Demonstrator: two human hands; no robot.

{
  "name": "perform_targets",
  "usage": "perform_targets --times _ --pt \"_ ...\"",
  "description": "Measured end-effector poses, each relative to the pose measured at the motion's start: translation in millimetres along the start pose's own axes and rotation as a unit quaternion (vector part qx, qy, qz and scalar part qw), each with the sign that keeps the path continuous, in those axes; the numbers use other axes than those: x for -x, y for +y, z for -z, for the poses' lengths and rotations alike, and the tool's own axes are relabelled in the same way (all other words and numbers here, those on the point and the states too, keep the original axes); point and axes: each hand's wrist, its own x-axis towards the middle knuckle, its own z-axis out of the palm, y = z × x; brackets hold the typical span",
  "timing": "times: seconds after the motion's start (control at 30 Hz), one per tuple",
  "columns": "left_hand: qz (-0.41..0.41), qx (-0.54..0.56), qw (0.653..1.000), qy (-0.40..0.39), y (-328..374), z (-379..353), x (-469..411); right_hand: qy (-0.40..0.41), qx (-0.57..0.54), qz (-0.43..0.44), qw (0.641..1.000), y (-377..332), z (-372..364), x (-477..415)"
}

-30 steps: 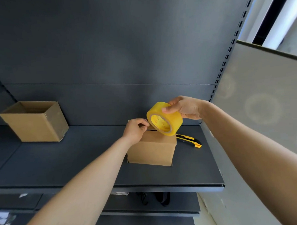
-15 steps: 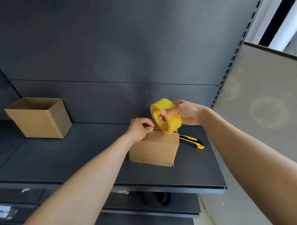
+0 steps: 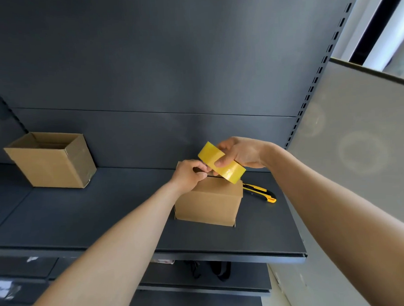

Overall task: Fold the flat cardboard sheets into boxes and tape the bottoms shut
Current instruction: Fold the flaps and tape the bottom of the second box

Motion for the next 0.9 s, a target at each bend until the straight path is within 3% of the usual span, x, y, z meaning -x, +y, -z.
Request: perform_targets --times 0.23,0.3,0.4,0.47,0.63,0.77,0.9 --pt "0.013 0.148 0.989 0.004 3.6 5.1 7.0 0.127 0.256 -0.035 0.958 -1.8 -19.8 -22.4" --pt "0.011 0.152 0.988 -0.024 5.6 6.3 6.8 0.117 0.284 -0.056 0.95 1.3 -20.8 -22.7" --pt "0.005 0.048 0.996 -0.077 3.5 5.3 3.5 0.045 0.33 -0.08 0.939 -0.3 -17.4 -19.7" --pt "0.003 -0.01 0.996 -0.087 0.5 1.1 1.1 0.022 0.348 -0.081 0.934 -0.5 -18.0 -18.2" --pt "0.012 -0.072 0.997 -0.034 -7.3 -6.4 -7.3 0.051 0.354 -0.048 0.932 4.3 -18.7 -16.0" --pt "-0.016 -0.024 0.999 -0.03 -10.0 -6.0 -10.0 0.1 0.301 -0.042 0.947 7.7 -14.6 -16.3" --pt "-0.002 -0.048 0.997 -0.061 -4.9 -5.5 -3.6 0.197 0.263 -0.066 0.942 3.5 -13.4 -23.9"
